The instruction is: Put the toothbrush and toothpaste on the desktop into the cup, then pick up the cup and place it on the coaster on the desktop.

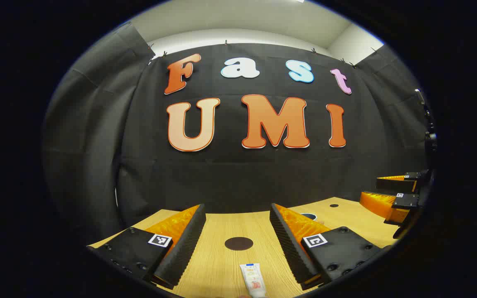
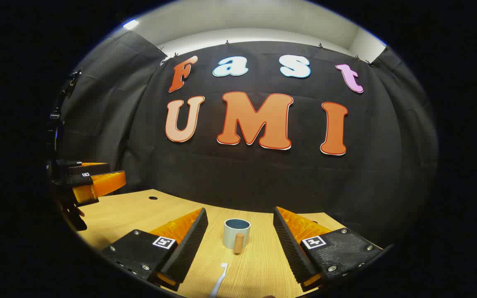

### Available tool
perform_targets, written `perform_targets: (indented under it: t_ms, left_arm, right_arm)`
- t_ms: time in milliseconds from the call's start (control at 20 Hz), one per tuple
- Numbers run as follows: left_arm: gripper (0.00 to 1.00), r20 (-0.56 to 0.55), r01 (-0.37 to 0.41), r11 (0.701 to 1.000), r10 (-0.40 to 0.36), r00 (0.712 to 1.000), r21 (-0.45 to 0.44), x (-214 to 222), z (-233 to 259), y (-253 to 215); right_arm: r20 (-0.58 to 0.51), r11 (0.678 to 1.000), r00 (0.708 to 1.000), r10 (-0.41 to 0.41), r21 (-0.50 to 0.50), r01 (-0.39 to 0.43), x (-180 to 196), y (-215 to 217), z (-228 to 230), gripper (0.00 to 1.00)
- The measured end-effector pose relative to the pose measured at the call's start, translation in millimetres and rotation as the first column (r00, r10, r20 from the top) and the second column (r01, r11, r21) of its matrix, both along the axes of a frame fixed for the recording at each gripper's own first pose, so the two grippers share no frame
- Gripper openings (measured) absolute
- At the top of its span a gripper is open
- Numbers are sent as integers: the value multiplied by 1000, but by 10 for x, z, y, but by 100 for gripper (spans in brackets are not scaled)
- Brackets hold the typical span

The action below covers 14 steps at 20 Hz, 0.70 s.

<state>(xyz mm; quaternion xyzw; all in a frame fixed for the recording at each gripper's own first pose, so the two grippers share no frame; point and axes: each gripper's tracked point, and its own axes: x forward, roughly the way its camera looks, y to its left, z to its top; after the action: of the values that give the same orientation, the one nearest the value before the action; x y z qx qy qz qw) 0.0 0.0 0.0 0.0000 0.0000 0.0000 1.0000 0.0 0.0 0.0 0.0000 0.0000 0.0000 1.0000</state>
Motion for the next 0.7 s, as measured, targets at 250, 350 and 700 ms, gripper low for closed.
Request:
perform_targets:
  t_ms: [250, 350, 700]
  left_arm:
    - [99, 17, 9, 1000, -9, 1000, -2, 51, 58, -81]
    - [99, 10, 16, 999, -16, 1000, -45, 105, 79, -153]
    - [99, 46, -1, 1000, 0, 999, 15, 137, 421, -173]
  right_arm:
    - [-7, 1000, 1000, 9, -4, -9, 47, 13, 8, 95]
    - [-8, 1000, 1000, 26, 2, -26, 86, 66, 11, 95]
    - [-14, 999, 999, 48, -19, -48, 83, 131, 84, 95]
